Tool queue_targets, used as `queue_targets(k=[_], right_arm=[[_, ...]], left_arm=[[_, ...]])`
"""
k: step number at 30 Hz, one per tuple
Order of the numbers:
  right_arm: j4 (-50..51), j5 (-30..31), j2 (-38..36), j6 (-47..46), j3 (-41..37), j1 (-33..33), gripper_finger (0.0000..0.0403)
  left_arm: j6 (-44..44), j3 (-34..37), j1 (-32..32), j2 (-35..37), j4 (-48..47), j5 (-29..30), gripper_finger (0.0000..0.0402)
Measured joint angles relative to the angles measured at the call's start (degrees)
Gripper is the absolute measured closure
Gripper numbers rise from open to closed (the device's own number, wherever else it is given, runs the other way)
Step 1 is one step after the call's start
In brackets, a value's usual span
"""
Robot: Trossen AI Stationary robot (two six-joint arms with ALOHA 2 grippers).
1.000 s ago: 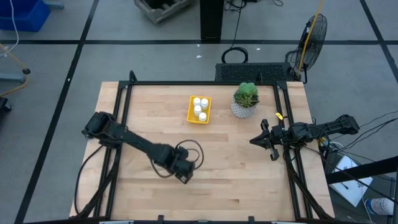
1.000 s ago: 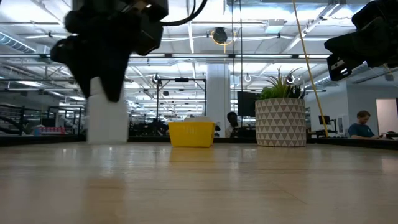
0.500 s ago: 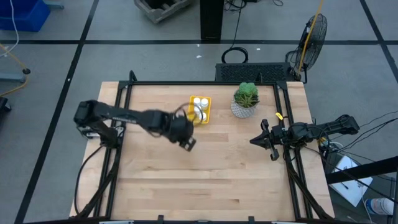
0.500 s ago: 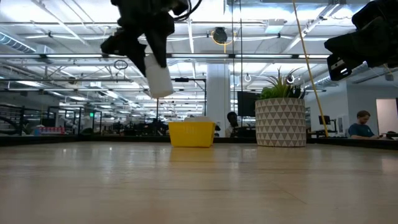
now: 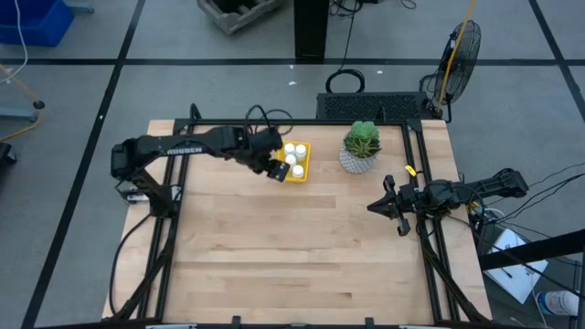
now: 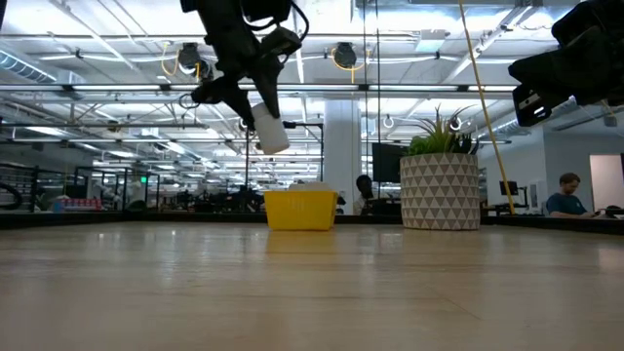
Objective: Pick and place pill bottles into a basket
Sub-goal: Put the white pill bottle into the yellow basket
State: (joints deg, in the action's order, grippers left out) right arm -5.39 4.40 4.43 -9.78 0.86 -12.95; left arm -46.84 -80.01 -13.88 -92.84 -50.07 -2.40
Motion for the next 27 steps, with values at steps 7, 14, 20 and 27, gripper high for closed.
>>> queue_targets(k=[7,14,20,27], right_arm=[[0.0,0.0,0.0,0.0,0.0,0.0,0.0387],[-0.1,0.0,0.1,0.0,0.0,0.0,0.0387],[-0.1,0.0,0.2,0.0,0.0,0.0,0.0387],[0.0,0.0,0.2,0.0,0.0,0.0,0.0387]], left_arm=[[3.7,0.0,-3.5,-1.1,4.3,-2.9,0.0228],[8.0,-0.4,-5.1,-5.0,4.1,-4.0,0.0236],[14.6,-4.1,-5.3,-10.0,-1.0,-2.3,0.0236],[19.3,-8.6,-5.3,-14.1,-4.4,-2.5,0.0233]])
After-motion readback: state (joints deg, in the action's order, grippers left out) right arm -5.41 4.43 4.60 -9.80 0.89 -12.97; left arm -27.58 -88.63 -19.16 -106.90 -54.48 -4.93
